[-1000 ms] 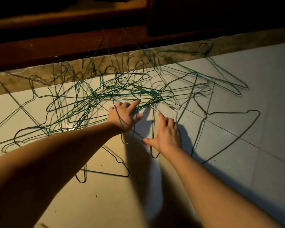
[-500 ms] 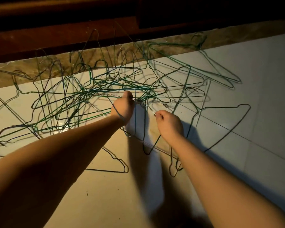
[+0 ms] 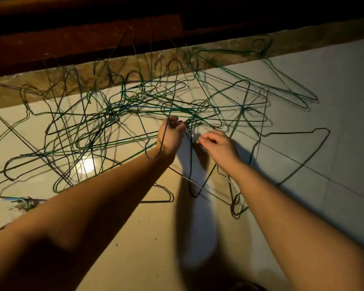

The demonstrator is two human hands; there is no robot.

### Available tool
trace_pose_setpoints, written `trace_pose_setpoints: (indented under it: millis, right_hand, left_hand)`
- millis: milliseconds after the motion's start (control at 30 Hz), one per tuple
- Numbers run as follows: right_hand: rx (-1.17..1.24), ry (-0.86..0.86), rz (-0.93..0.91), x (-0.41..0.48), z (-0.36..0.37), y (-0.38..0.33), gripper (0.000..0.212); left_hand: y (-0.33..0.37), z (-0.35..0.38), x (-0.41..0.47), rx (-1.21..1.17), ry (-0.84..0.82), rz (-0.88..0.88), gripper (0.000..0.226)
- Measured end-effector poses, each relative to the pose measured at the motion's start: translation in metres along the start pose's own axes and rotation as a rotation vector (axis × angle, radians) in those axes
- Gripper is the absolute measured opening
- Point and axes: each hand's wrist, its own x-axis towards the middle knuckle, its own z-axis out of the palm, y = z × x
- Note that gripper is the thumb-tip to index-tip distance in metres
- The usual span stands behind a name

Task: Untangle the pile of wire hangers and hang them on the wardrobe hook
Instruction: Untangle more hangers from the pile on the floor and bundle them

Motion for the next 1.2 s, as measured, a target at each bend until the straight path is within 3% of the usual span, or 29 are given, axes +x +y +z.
trace_pose_setpoints:
  millis: [133, 233, 333, 500, 633, 967, 1100, 1200]
  right_hand:
    - [-0.377, 0.242, -0.040, 0.009, -0.002, 0.008, 0.024]
    - [-0.443, 0.199, 0.130, 0.011, 0.003, 0.015, 0.033]
    - [-0.182, 0.207, 0.212, 0.012, 0.009, 0.020, 0.030]
    - [0.390, 0.330, 0.307, 0.015, 0.009, 0.016, 0.026]
    - [0.720, 0.386, 0.384, 0.020, 0.007, 0.008, 0.027]
    - [1.083, 0.456, 0.513, 0.020, 0.014, -0.006, 0.029]
    - [1.055, 0.378, 0.517, 0.016, 0.008, -0.002, 0.029]
    - [1.030, 0.431, 0.477, 0.015, 0.003, 0.004, 0.030]
  left_hand:
    - [-0.005, 0.001, -0.001, -0.283, 0.002, -0.085, 0.026]
    - [-0.007, -0.004, -0.004, -0.376, -0.094, -0.153, 0.029]
    - [-0.004, -0.004, -0.006, -0.534, -0.164, -0.251, 0.027]
    - [0.001, -0.006, -0.010, -0.582, -0.234, -0.298, 0.028]
    - [-0.001, -0.005, -0.008, -0.564, -0.174, -0.305, 0.027]
    - [-0.005, 0.001, -0.012, -0.493, -0.171, -0.289, 0.031]
    - [-0.003, 0.003, -0.010, -0.514, -0.165, -0.309, 0.028]
    - [0.000, 0.002, -0.009, -0.534, -0.177, -0.331, 0.024]
